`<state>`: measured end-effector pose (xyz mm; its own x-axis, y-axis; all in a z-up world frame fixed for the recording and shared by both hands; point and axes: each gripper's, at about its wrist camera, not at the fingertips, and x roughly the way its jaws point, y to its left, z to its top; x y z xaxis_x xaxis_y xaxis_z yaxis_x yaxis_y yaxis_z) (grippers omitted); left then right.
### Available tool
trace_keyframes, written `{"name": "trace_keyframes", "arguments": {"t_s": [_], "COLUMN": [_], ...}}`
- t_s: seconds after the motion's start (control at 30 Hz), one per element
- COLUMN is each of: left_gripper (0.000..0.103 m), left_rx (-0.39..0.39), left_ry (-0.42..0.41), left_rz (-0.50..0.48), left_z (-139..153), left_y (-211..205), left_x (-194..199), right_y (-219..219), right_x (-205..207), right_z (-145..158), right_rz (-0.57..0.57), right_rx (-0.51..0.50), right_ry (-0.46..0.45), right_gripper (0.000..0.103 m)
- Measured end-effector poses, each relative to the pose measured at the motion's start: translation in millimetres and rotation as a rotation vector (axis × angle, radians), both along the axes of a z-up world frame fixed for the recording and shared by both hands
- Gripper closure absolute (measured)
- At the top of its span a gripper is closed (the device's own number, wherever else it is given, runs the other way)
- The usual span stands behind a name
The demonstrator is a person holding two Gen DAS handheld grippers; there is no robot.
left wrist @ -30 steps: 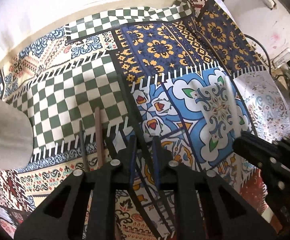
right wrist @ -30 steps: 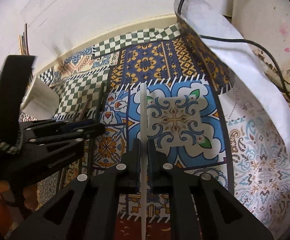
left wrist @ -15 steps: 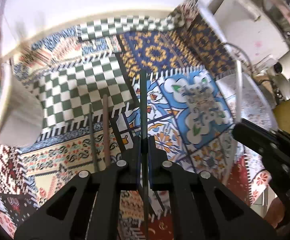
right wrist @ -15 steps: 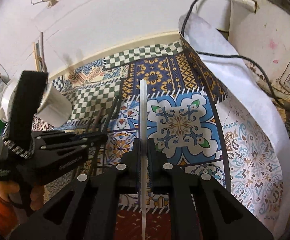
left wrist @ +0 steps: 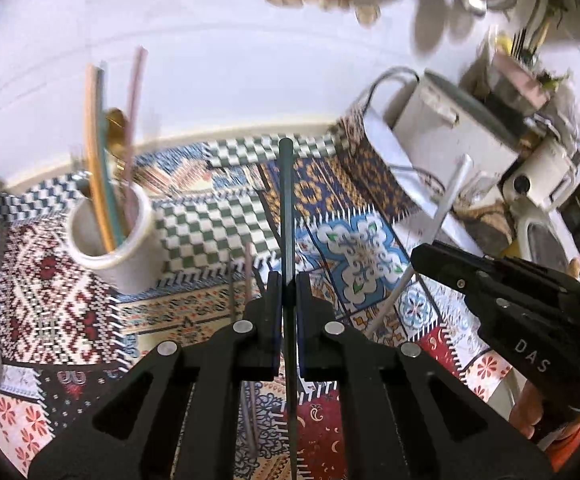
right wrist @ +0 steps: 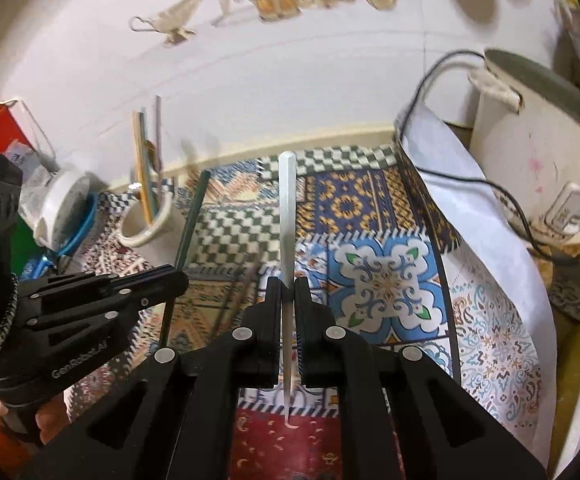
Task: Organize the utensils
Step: 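Carry both chopsticks upright over the white cup and lower them in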
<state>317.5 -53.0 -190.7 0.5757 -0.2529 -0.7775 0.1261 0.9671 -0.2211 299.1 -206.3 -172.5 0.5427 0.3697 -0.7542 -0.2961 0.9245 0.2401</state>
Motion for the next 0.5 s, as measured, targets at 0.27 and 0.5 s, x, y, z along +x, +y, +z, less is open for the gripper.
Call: {"name": "trace_keyframes", "arguments": {"t_s": [0.27, 0.5], "left_gripper": [0.099, 0.099], "left_rx": [-0.009, -0.005], "left_ry": [-0.115, -0.208], "left_rz": [0.114, 0.209], "left_z": [37, 68], "left_y": [39, 72], "left_x": [-12, -12], "right_y": [28, 53], "right_x": [2, 10], "right_z": [30, 57], "right_rz": [0.065, 0.126], "right_rx": [0.014, 0.041], "right_ry": [-0.080, -0.149], "right_gripper": [0.097, 0.097]}}
